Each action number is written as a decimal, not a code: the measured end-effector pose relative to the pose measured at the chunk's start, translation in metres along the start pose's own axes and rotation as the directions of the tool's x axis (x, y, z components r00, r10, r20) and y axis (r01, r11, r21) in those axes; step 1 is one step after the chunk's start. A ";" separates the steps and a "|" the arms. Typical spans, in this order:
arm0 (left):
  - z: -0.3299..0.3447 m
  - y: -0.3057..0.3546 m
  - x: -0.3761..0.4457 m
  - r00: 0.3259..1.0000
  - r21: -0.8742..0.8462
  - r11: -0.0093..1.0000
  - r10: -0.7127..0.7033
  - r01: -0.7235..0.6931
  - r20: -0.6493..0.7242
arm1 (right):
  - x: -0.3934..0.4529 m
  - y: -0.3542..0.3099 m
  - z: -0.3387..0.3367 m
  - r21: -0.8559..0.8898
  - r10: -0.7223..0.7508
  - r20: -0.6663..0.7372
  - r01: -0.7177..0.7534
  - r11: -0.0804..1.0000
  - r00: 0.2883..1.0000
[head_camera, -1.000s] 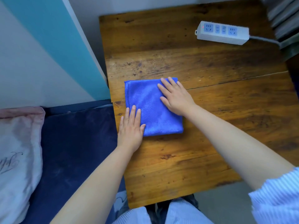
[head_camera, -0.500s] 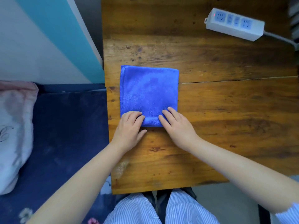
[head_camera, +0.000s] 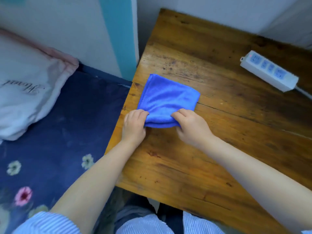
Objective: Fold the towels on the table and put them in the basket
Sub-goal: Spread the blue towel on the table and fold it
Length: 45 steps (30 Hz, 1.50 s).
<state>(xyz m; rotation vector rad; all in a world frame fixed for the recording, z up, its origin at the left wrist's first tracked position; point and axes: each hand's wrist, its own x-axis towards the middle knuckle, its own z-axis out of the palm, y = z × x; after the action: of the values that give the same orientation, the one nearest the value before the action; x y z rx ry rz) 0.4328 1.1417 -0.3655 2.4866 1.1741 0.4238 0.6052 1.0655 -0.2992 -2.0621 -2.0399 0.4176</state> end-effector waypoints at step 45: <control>-0.383 -0.058 -0.741 -0.003 -0.281 0.127 -0.907 0.951 -0.422 | -0.229 -0.717 0.092 0.259 -0.863 0.334 0.844 0.470 0.379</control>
<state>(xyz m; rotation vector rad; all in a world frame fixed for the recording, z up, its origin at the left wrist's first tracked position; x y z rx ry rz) -0.2169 0.6681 -0.1350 0.9417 2.7672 0.5923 -0.0999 0.8467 -0.1275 -0.5930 -2.9452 0.7095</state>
